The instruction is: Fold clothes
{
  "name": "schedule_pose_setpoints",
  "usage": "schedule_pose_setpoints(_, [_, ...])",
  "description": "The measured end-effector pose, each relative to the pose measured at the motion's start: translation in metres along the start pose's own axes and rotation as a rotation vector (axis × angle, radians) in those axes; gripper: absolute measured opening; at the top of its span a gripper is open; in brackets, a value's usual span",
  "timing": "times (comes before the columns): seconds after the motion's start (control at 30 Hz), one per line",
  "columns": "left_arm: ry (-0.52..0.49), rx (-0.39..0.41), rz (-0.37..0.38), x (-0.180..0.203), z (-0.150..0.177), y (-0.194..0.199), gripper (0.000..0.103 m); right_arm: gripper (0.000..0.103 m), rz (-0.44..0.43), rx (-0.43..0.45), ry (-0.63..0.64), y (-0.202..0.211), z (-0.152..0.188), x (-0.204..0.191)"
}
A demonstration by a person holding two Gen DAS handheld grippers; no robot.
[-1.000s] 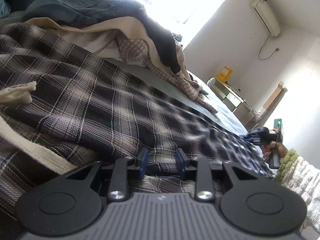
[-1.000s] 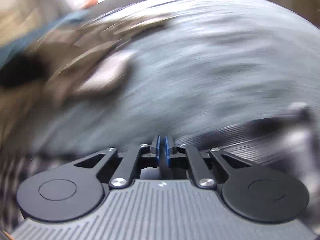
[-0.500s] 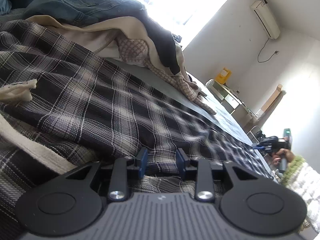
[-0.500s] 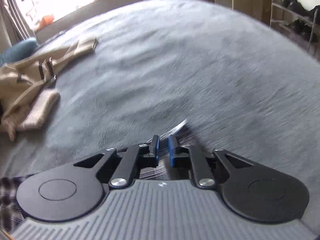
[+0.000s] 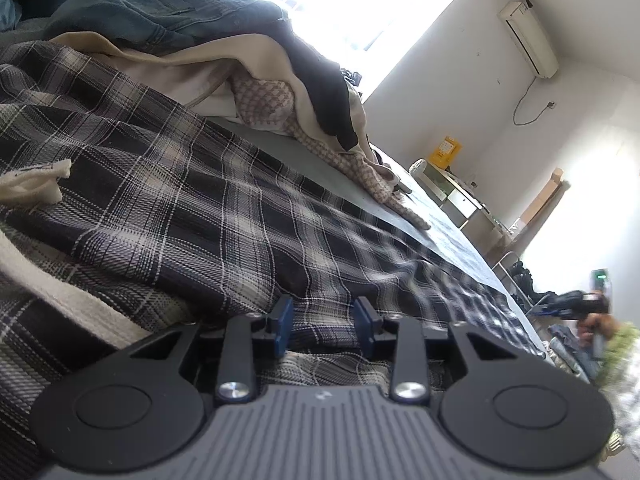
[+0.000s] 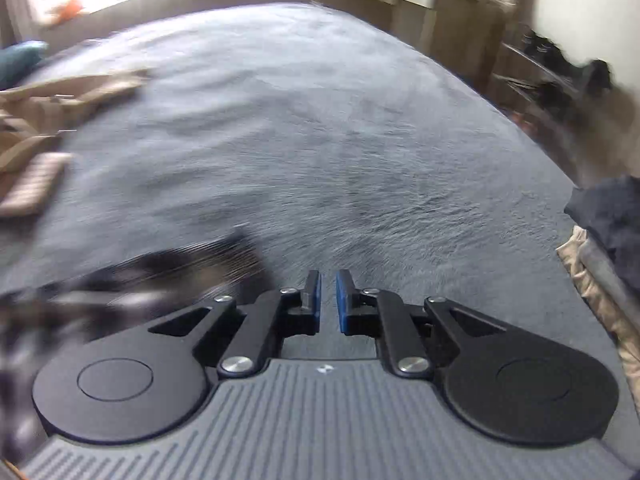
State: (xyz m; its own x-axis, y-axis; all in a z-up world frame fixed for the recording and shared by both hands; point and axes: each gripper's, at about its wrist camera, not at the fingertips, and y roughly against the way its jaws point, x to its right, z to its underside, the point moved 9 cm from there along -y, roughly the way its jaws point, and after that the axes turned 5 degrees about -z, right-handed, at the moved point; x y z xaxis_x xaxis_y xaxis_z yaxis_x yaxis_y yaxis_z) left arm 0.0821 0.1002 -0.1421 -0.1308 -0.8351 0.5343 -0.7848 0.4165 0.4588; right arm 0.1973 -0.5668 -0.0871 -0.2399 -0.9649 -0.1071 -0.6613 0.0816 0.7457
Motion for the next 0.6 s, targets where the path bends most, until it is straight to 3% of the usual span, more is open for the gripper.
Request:
schedule_pose_setpoints(0.07, [0.000,0.000,-0.001,0.000,0.000,0.000,0.035,0.009,-0.156,-0.067,0.033,0.021,0.024,-0.027])
schedule_pose_setpoints(0.13, [0.002,0.000,0.001,0.000,0.000,0.000,0.035,0.009,-0.255,-0.150,0.059,0.023,0.052,-0.047])
schedule_pose_setpoints(0.23, [0.009,0.001,0.004,0.000,-0.001,0.001,0.035,0.009,-0.114,-0.186,0.064,0.013,0.080,-0.013])
schedule_pose_setpoints(0.3, [0.015,0.000,0.008,0.000,-0.001,0.002,0.035,0.008,0.031,-0.172,-0.012,0.013,0.090,0.037])
schedule_pose_setpoints(0.4, [0.027,0.001,0.013,0.000,-0.002,0.003,0.035,0.014,0.184,-0.114,-0.069,0.042,0.085,0.066])
schedule_pose_setpoints(0.47, [0.034,0.008,0.011,0.000,-0.003,0.007,0.037,0.014,0.110,-0.067,-0.021,0.060,0.079,0.032])
schedule_pose_setpoints(0.6, [0.022,0.027,0.006,0.003,-0.004,0.014,0.043,0.014,-0.198,-0.054,0.207,0.083,0.093,-0.119])
